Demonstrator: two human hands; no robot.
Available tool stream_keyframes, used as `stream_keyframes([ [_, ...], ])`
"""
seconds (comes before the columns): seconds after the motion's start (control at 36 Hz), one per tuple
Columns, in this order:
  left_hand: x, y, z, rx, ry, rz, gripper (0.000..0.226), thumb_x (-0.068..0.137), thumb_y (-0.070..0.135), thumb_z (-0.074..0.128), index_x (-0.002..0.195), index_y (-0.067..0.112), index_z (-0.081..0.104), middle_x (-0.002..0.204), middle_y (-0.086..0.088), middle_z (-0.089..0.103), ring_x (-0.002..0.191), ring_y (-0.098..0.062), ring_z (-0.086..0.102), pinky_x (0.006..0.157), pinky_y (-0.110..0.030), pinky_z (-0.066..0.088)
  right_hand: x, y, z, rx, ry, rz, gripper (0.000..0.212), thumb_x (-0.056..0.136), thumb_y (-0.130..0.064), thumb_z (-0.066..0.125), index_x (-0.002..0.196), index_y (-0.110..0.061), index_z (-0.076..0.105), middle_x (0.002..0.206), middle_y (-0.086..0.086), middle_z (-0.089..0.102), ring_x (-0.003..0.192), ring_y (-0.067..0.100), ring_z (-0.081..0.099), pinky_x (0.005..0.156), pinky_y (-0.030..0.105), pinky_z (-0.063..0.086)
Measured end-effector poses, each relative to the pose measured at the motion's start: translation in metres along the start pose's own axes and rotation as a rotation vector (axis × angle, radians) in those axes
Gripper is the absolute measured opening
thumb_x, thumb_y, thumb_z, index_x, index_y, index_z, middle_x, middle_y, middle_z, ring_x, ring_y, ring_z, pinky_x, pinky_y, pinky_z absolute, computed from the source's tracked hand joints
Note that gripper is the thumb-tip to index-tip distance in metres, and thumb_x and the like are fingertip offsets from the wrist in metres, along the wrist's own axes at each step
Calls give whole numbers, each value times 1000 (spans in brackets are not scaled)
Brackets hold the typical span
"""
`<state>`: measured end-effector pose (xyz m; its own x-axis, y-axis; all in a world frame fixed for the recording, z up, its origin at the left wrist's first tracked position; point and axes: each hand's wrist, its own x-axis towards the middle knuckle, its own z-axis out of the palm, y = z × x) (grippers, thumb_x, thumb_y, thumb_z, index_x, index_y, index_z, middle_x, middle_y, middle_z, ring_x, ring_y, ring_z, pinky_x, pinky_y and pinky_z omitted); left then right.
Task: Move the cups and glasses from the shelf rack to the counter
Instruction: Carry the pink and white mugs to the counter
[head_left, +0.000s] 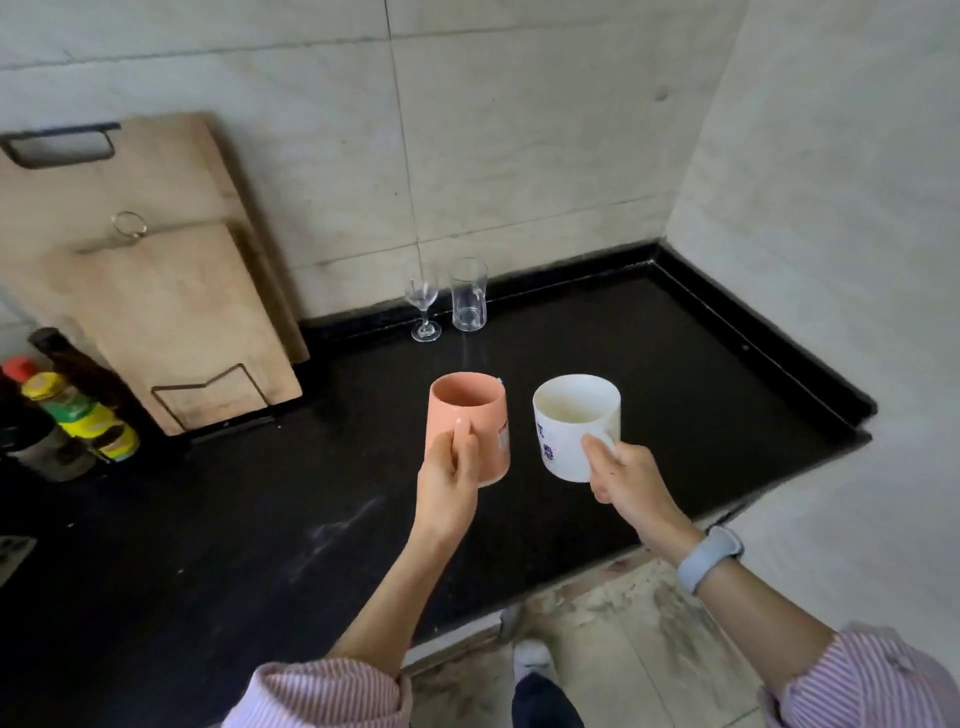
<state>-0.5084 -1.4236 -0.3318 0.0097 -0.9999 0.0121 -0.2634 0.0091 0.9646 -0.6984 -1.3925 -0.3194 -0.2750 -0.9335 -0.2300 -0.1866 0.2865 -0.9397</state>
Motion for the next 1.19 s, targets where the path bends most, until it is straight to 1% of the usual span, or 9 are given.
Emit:
stream_keyframes([
  [0.08,49,-4,35,-49,-20,-86,33,95,41,39,71,22,46,75,8,53,71,-7,50,55,-7,42,61,1,-13,-27,-1,44,42,90,-29,48,50,-18,41,35,-10,37,33,2,36,41,17,31],
  [0.31,165,-21,118,-132,-70,-228,34,94,48,38,82,21,54,84,7,57,80,-5,54,66,-17,42,209,8,-36,-18,-55,71,39,90,-26,48,52,-21,42,33,-13,39,35,2,35,42,17,30],
  [0.44,229,-36,158,-149,-39,-225,44,95,48,37,93,8,55,91,-4,59,85,-12,54,78,-28,46,289,13,-38,-3,-37,51,38,90,-27,49,54,-21,45,45,-7,39,43,6,37,48,23,34],
  [0.58,280,-52,185,-166,9,-176,48,96,44,35,86,-1,49,82,-5,50,78,-10,47,73,-25,42,358,23,-35,109,-33,73,48,90,-24,47,44,-23,32,35,-11,30,42,10,27,49,26,26],
  [0.67,304,-62,196,-184,16,-181,46,97,44,34,88,2,50,86,-6,54,82,-11,49,75,-20,43,387,31,-31,125,-48,60,52,92,-24,42,42,-22,26,36,-10,26,41,11,23,50,27,23],
  [0.78,329,-73,207,-170,46,-151,38,97,44,34,69,20,44,67,13,49,64,4,44,63,-5,39,414,41,-26,150,-59,57,48,91,-19,39,44,-19,25,37,-10,25,44,13,21,51,30,19],
  [0.92,345,-81,215,-203,37,-141,30,98,36,36,87,12,51,76,8,63,86,-10,60,87,-24,46,434,43,-21,119,-99,15,45,91,-19,37,48,-15,27,46,2,26,47,16,24,54,31,24],
  [1.06,354,-83,224,-205,108,-154,36,96,39,40,95,8,59,87,4,71,88,-1,63,84,-21,46,450,41,-17,117,-132,22,43,94,-19,36,52,-10,34,55,8,34,55,18,34,61,31,33],
  [1.19,352,-86,227,-120,118,-199,26,92,34,50,91,13,66,84,11,70,83,1,61,80,-23,47,458,42,-17,83,-146,61,44,97,-22,34,56,-8,43,68,4,46,73,17,48,82,37,47],
])
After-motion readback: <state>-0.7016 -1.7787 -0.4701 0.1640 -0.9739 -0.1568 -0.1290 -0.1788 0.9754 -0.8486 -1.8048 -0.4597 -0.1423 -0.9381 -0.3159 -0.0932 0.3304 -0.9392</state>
